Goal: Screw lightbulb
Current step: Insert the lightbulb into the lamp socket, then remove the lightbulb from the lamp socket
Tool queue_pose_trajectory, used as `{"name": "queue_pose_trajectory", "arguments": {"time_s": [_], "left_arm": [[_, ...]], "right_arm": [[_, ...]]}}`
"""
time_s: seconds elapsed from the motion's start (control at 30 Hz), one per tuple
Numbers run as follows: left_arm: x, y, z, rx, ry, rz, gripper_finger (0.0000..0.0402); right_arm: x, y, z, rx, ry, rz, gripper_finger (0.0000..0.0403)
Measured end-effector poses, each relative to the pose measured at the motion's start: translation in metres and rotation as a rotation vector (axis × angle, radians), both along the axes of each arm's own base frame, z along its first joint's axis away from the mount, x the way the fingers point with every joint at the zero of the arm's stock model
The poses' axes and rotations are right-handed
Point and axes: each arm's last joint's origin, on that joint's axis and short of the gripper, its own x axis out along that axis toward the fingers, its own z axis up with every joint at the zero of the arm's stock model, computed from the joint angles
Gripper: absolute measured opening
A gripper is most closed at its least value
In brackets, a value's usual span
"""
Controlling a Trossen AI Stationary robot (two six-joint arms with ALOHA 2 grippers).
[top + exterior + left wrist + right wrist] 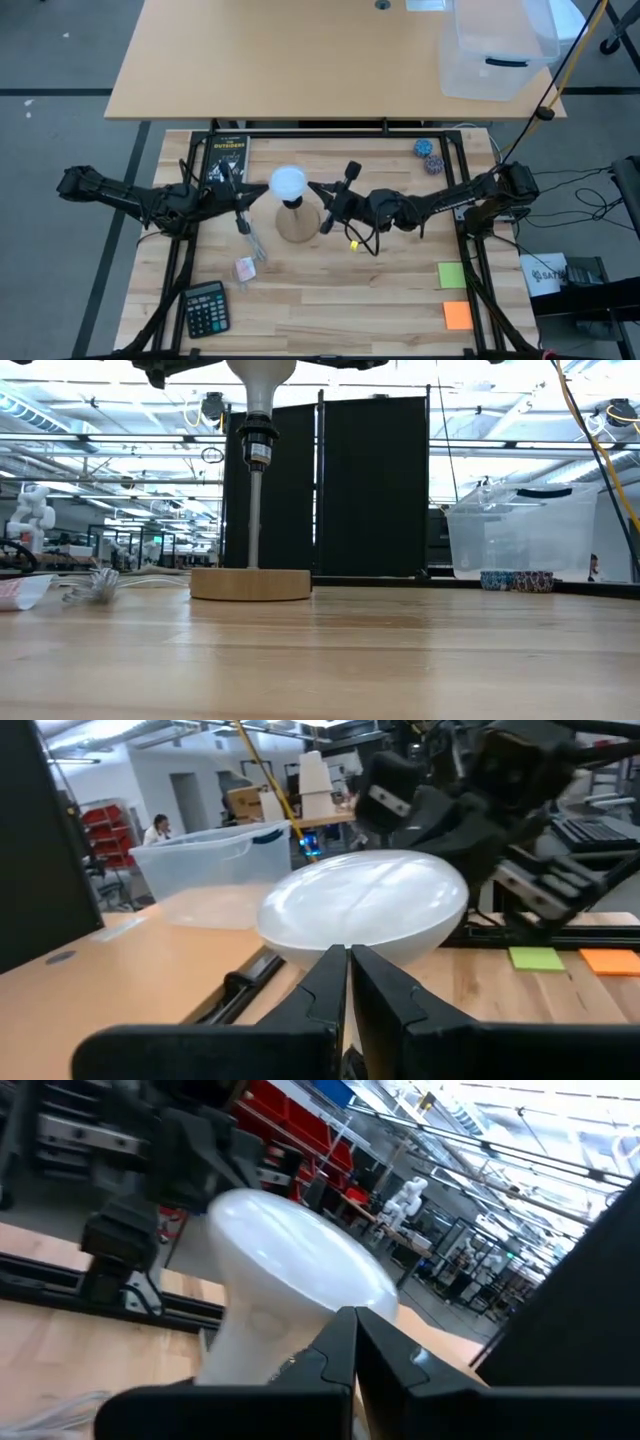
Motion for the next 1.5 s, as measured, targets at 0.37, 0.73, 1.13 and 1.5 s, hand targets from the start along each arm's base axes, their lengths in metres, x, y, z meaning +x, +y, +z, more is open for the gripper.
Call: {"name": "queue_pose_trajectory", "arguments": {"time_s": [0.37, 0.73, 1.13, 1.5], "left_arm": [[0.000, 0.002, -0.002, -0.065, -0.011, 0.075, 0.0024], [0.001, -0.003, -0.008, -0.073, 0.053, -0.104, 0.0025], [0.032, -0.014, -0.054, -0.190, 0.331, -0.136, 0.0061], [0.049, -0.013, -0.082, -0.214, 0.422, 0.047, 0.0184]], "right_arm": [[-0.001, 0.016, -0.005, -0.025, 0.053, 0.102, 0.0000], [-0.003, 0.027, -0.023, 0.005, 0.226, 0.151, 0.0000], [-0.002, 0.021, -0.025, 0.110, 0.207, 0.135, 0.0000], [-0.002, 0.019, -0.028, 0.186, 0.204, 0.121, 0.0002]]}}
